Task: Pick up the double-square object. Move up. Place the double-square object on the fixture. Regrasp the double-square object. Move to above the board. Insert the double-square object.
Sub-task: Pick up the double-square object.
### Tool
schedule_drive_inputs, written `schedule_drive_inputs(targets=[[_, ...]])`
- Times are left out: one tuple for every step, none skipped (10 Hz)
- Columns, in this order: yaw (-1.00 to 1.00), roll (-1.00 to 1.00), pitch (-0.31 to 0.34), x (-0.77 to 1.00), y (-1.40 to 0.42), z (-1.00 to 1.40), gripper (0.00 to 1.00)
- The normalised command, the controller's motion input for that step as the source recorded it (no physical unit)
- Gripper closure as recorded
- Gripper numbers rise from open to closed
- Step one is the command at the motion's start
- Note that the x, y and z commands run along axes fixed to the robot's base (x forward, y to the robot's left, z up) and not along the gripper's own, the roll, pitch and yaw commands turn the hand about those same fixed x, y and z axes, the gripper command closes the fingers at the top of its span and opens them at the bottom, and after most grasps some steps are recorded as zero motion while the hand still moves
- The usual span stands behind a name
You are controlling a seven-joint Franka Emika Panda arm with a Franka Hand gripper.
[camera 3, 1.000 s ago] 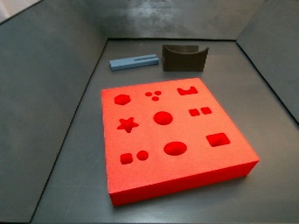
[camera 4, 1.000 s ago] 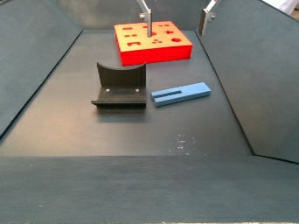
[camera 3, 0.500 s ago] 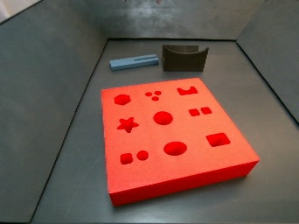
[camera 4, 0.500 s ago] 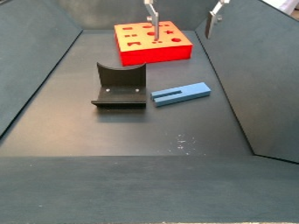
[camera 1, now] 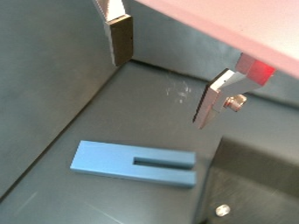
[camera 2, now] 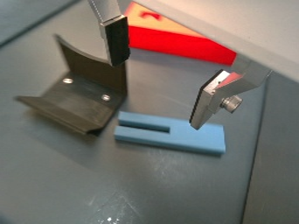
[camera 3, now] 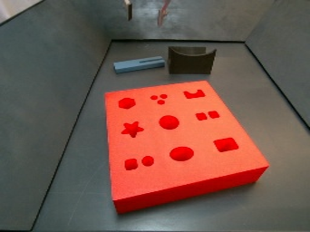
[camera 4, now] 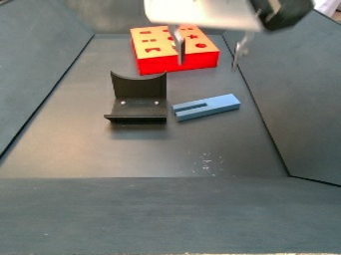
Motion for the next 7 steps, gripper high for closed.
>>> schedule_drive_inputs(targets=[[-0.79, -0.18, 0.000, -0.21, 0.00, -0.62, 0.00], [-0.81, -0.21, 0.000, -0.20, 0.00, -0.65, 0.00], [-0.83, -0.23, 0.000, -0.15, 0.00, -0.61, 0.00], [-0.82, -0.25, -0.140, -0.12, -0.07, -0.35, 0.00], [-0.81, -0.28, -0.246, -0.08, -0.11, -0.17, 0.00], [-0.80, -0.28, -0.259, -0.07, -0.12, -0.15, 0.00], [-0.80, -0.25, -0.304, -0.10, -0.15, -0.23, 0.00]])
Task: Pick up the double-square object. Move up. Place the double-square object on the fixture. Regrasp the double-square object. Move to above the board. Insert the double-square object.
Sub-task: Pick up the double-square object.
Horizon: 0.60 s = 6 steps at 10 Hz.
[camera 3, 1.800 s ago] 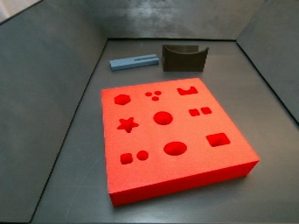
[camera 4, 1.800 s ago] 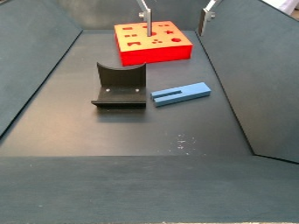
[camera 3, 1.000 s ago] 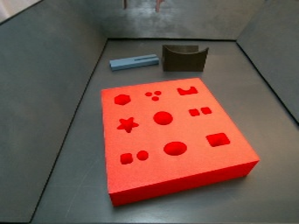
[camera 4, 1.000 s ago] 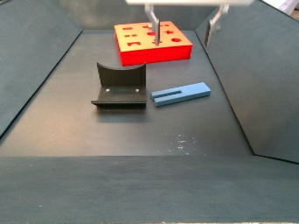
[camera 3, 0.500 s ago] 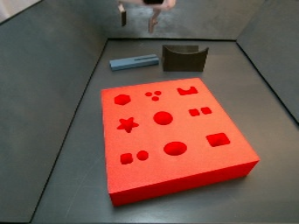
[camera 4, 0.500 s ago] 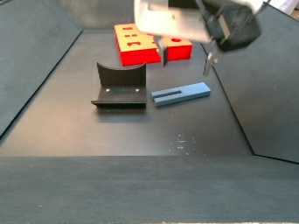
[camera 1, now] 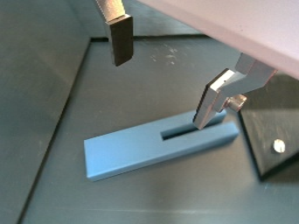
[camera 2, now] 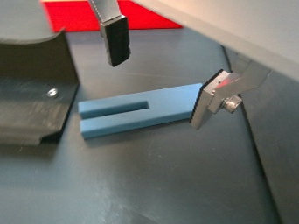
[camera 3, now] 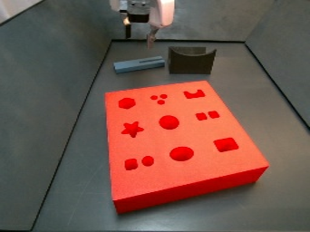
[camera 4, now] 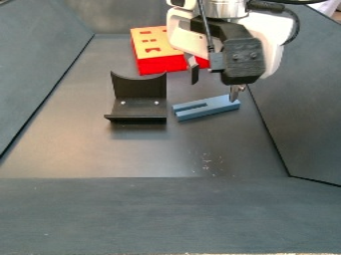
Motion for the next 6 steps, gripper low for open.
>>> schedule_drive_inputs(targets=[[-0.81, -0.24, -0.306, -0.10, -0.14, -0.24, 0.00], [-0.82, -0.24, -0.306, -0.10, -0.14, -0.25, 0.00], [-0.74, -0.23, -0.244, -0.11, -0.18, -0.39, 0.00], [-0.37, -0.18, -0.221, -0.13, -0.09, -0.51, 0.00], [0.00, -0.04, -0.203, -0.11, -0.01, -0.46, 0.00], [0.00, -0.06, -0.200, -0.13, 0.00, -0.39, 0.00]])
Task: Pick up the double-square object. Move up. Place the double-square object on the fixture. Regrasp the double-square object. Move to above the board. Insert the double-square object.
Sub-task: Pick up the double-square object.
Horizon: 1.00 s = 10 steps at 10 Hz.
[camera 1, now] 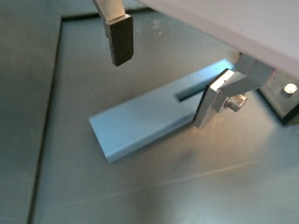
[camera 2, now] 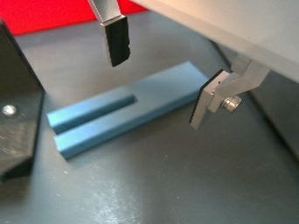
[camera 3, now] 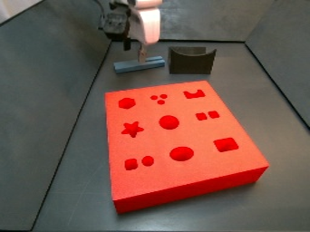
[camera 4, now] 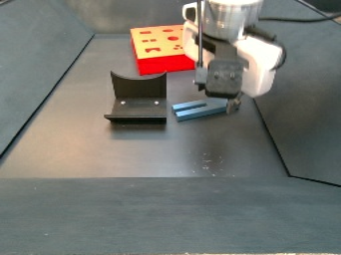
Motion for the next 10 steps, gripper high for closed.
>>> schedule_drive_inputs(targets=[[0.00, -0.06, -0.194, -0.15, 0.00, -0.33, 0.00], [0.00, -0.07, -0.186, -0.12, 0.00, -0.30, 0.00], [0.00, -0.04, -0.131, -0.02, 0.00, -0.25, 0.00], [-0.02, -0.09, -0.111, 0.00, 0.00, -0.27, 0.00], [-0.08, -0.12, -0.061, 0.03, 0.00, -0.15, 0.00], [-0.11, -0.13, -0.024, 0.07, 0.00, 0.00, 0.00], [-0.07, -0.10, -0.066, 0.02, 0.00, 0.00, 0.00], [-0.07, -0.05, -0.034, 0.06, 0.00, -0.08, 0.00], [-0.06, -0.03, -0.004, 0.09, 0.00, -0.13, 0.00], [-0.07, -0.04, -0.016, 0.05, 0.00, -0.15, 0.00]])
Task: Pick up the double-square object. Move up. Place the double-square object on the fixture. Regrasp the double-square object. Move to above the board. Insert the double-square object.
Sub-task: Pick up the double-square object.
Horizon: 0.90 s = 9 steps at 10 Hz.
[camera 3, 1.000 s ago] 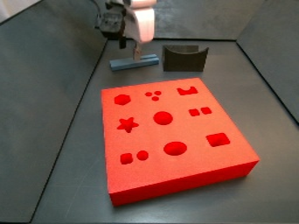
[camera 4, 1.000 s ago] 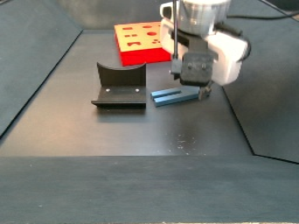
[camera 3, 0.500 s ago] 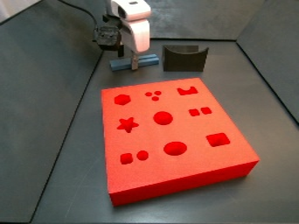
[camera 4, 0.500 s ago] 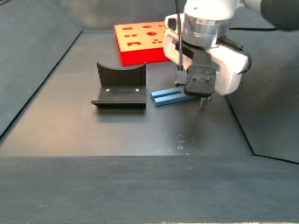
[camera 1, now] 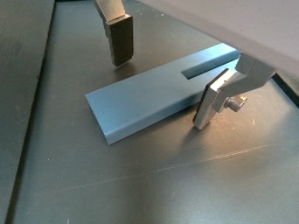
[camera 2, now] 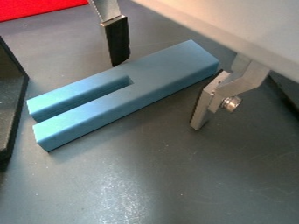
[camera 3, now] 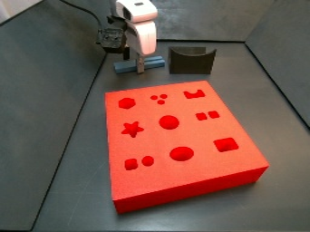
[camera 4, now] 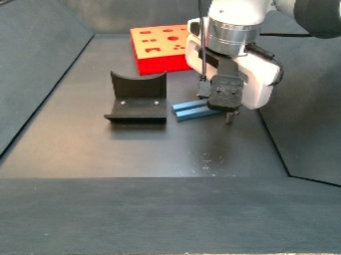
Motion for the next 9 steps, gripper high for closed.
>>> schedule_drive_inputs(targets=[[0.00, -0.03, -0.020, 0.04, 0.00, -0.09, 0.00], [0.00, -0.01, -0.051, 0.00, 0.00, -0.03, 0.00], [0.00, 0.00, 0.000, 0.00, 0.00, -0.05, 0.00], [0.00, 0.00, -0.020, 0.00, 0.00, 0.00, 0.00], [0.00, 0.00, 0.000, 0.00, 0.00, 0.00, 1.00], [0.00, 0.00, 0.000, 0.00, 0.00, 0.00, 1.00], [0.00, 0.00, 0.000, 0.00, 0.00, 0.00, 1.00], [0.00, 0.00, 0.000, 0.00, 0.00, 0.00, 1.00], [0.00, 0.00, 0.000, 0.00, 0.00, 0.00, 1.00]])
